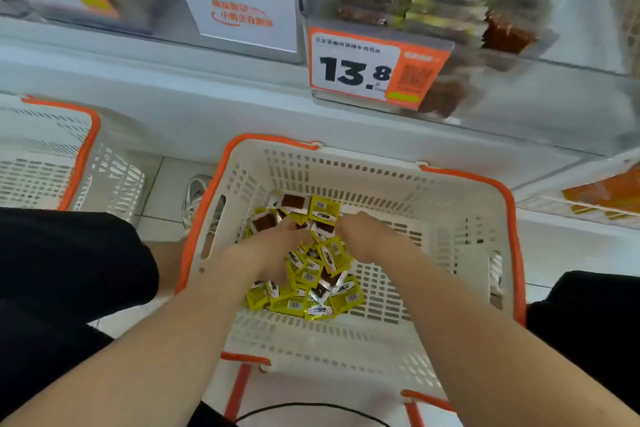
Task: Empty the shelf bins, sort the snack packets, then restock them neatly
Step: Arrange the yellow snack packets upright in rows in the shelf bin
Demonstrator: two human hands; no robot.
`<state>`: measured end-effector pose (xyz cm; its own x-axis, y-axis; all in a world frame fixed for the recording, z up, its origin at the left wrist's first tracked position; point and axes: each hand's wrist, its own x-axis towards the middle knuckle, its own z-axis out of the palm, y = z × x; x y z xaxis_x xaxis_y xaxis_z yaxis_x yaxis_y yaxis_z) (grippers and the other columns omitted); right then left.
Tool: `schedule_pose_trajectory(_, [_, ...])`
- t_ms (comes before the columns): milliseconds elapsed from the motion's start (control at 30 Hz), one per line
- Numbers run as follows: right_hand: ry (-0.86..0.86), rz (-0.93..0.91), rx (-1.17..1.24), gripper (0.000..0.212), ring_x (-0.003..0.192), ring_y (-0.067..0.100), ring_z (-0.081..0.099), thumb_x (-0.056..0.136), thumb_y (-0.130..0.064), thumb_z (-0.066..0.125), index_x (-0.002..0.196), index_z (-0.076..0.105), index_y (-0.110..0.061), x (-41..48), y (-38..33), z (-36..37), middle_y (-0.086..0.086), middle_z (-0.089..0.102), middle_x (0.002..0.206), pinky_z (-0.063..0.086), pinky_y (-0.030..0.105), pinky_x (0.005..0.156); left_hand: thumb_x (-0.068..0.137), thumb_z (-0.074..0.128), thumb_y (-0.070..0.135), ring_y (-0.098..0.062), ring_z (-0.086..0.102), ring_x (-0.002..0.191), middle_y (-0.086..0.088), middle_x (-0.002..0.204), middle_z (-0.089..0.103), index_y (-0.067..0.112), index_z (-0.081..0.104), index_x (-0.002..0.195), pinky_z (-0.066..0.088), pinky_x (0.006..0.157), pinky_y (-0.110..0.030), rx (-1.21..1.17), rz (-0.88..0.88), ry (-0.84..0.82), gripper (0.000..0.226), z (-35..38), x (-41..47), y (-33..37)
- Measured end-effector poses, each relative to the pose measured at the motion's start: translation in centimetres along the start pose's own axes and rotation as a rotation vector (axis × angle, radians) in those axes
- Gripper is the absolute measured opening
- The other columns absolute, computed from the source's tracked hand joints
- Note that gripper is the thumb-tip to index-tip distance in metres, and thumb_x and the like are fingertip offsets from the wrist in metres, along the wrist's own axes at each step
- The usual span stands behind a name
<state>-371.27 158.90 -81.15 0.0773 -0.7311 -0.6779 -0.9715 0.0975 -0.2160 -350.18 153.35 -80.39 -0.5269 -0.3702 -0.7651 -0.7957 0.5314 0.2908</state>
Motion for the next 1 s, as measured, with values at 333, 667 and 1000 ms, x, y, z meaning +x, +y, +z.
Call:
schedule_pose_trajectory(333, [0.152,0.021,-0.007,0.074,0.141,0.037,0.032,0.088,-0.006,0.074,0.151,0.039,-0.024,1.6,-0.3,10.7,0.008,0.032,0.154,0.047,0.053,0.105,0.081,0.087,0.016,-0.028,0.041,0.134,-0.006,0.138,0.048,0.015,0.053,0.135,0.046,0.102,-0.041,0.158,0.016,0.117,0.064,3.6,2.1,-0.9])
schedule_pose_trajectory(667, [0.06,0.112,0.4,0.05,0.123,0.033,0.056,0.095,-0.017,0.074,0.141,0.055,-0.018,1.4,2.2,9.5,0.011,0.058,0.138,0.048,0.042,0.095,0.096,0.076,0.028,-0.028,0.055,0.128,-0.008,0.139,0.059,0.027,0.067,0.134,0.049,0.105,-0.046,-0.247,-0.108,0.225,0.039,3.8,2.8,-2.1])
schedule_pose_trajectory(1000, [0.12,0.248,1.412,0.015,0.101,0.021,0.075,0.094,-0.017,0.076,0.107,0.076,-0.023,-1.2,4.4,3.6,-0.002,0.08,0.103,0.059,0.041,0.095,0.109,0.054,0.021,-0.014,0.048,0.061,-0.003,0.089,0.058,0.016,0.051,0.111,0.038,0.053,-0.028,-0.863,-0.121,0.416,0.007,1.3,1.9,1.4])
